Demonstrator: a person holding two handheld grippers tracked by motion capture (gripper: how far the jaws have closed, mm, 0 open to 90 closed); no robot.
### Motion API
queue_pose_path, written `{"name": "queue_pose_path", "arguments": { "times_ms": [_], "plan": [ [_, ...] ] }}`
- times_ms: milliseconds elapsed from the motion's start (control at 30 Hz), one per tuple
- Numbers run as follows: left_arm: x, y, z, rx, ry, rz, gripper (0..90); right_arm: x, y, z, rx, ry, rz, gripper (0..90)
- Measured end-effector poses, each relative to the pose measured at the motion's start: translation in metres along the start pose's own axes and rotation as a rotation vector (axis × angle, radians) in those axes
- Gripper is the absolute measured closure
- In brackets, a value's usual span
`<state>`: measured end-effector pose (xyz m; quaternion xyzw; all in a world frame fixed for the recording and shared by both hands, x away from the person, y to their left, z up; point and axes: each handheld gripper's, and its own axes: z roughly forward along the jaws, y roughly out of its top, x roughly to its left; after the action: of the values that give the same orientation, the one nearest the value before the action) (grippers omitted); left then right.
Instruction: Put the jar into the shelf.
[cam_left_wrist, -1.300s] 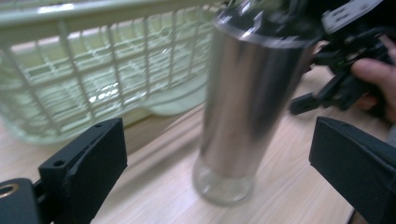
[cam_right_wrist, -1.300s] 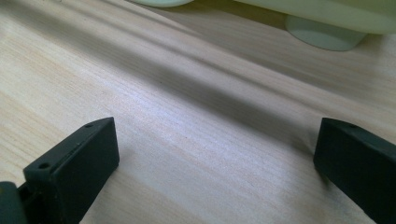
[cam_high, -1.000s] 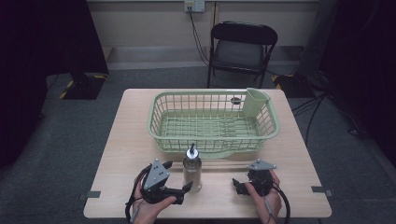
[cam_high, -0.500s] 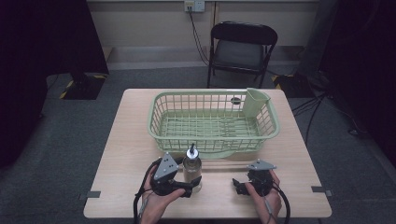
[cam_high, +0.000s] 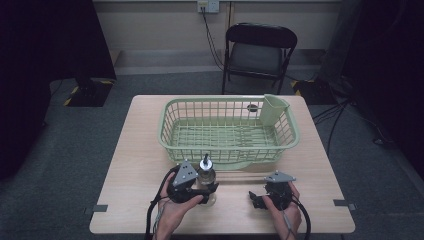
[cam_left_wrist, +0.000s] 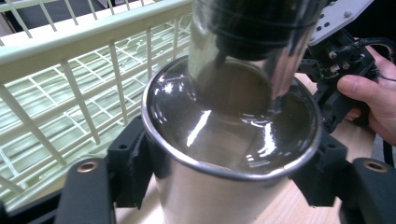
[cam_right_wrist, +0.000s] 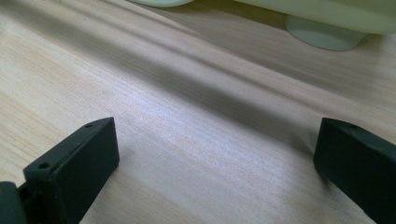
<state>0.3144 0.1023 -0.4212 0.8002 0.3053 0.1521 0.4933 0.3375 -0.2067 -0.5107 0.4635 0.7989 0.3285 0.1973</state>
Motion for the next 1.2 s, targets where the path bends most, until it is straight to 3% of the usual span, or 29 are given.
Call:
{"name": "queue_pose_path", "arguments": {
  "times_ms": [267,600,900,1067,1200],
  "plan": [
    [0.000,0.001,-0.001,0.004,0.002,0.028,34.9,0.000,0.000,0.000,0.000,0.000,0.000,0.0],
    [-0.001,0.000,-0.001,-0.003,0.006,0.029,35.2,0.000,0.000,0.000,0.000,0.000,0.000,0.0],
    [0.001,0.004,-0.011,-0.053,0.001,0.021,35.3,0.000,0.000,0.000,0.000,0.000,-0.001,0.0],
    [0.002,0.009,-0.019,-0.076,0.037,0.032,35.3,0.000,0.000,0.000,0.000,0.000,-0.001,0.0],
    [0.004,0.015,-0.025,-0.102,0.029,0.028,35.4,0.000,0.000,0.000,0.000,0.000,0.000,0.0]
  ]
}}
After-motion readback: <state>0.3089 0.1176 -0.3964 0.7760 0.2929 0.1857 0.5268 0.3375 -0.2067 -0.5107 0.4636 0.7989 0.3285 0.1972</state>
